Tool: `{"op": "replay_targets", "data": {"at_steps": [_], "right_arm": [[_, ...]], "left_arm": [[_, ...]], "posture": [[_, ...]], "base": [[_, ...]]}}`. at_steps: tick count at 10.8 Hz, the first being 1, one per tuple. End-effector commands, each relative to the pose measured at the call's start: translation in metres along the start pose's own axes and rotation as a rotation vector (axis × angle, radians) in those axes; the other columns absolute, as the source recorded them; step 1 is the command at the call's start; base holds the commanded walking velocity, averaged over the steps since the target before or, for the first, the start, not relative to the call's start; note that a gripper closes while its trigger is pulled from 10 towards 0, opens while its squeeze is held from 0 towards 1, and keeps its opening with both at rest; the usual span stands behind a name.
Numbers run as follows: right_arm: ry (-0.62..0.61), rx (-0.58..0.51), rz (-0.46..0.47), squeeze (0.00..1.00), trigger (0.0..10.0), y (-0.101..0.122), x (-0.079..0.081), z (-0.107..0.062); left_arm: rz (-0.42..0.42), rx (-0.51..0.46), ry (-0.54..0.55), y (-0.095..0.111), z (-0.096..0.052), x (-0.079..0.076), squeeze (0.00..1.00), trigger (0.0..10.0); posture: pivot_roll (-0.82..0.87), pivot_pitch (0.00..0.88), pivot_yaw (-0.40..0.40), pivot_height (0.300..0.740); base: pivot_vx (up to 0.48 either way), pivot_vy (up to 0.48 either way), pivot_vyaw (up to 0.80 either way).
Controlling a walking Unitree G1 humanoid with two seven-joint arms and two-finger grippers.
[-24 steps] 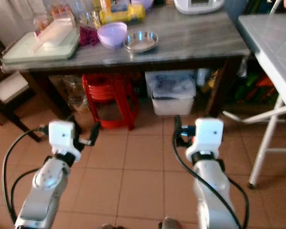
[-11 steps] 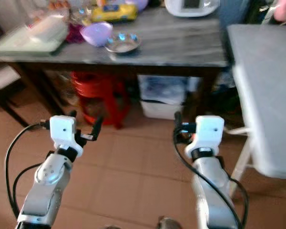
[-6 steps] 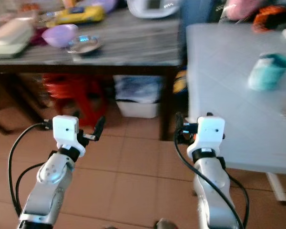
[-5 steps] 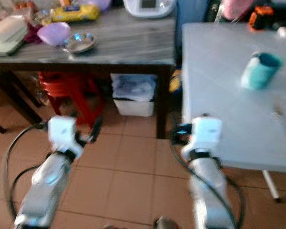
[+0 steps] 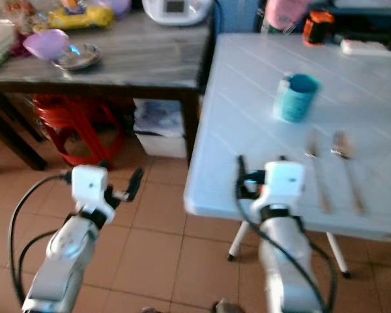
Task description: Setting the table
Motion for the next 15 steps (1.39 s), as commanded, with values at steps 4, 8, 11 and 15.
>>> {"op": "replay_targets", "data": {"at_steps": [4, 8, 11, 15], "right_arm": [[-0.011, -0.013, 0.002, 0.00, 10.0, 0.004, -0.002, 0.000], [-0.011, -0.012, 0.004, 0.00, 10.0, 0.004, 0.000, 0.000], [-0.010, -0.011, 0.074, 0.00, 10.0, 0.008, 0.008, 0.009], [0.031, -0.014, 0.142, 0.00, 10.0, 0.021, 0.032, 0.031]], "left_arm": [[0.000, -0.008, 0.003, 0.001, -0.001, 0.002, 0.00, 10.0], [-0.022, -0.002, -0.023, -0.002, -0.002, -0.001, 0.00, 10.0], [-0.032, -0.001, -0.067, -0.003, -0.002, -0.006, 0.00, 10.0], [-0.035, 0.005, -0.123, -0.004, -0.002, -0.013, 0.00, 10.0]], "posture": [[-0.16, 0.161, 0.122, 0.740], [-0.16, 0.168, 0.124, 0.740], [-0.16, 0.171, 0.126, 0.740], [-0.15, 0.190, 0.128, 0.740]], "base": [[0.000, -0.419, 0.00], [0.000, 0.000, 0.00], [0.000, 0.000, 0.00], [0.000, 0.000, 0.00]]}}
Point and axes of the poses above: a point about 5 cm out from each wrist's last joint towards the gripper, its own z axis pointing out of the wrist towards the gripper, its own y axis along the axis of the wrist's last joint, x = y × z, the point moved 5 cm from there along z, pointing out of the wrist towards the gripper, and after that the axes turned 12 degrees about -z, right-handed, at the moved point
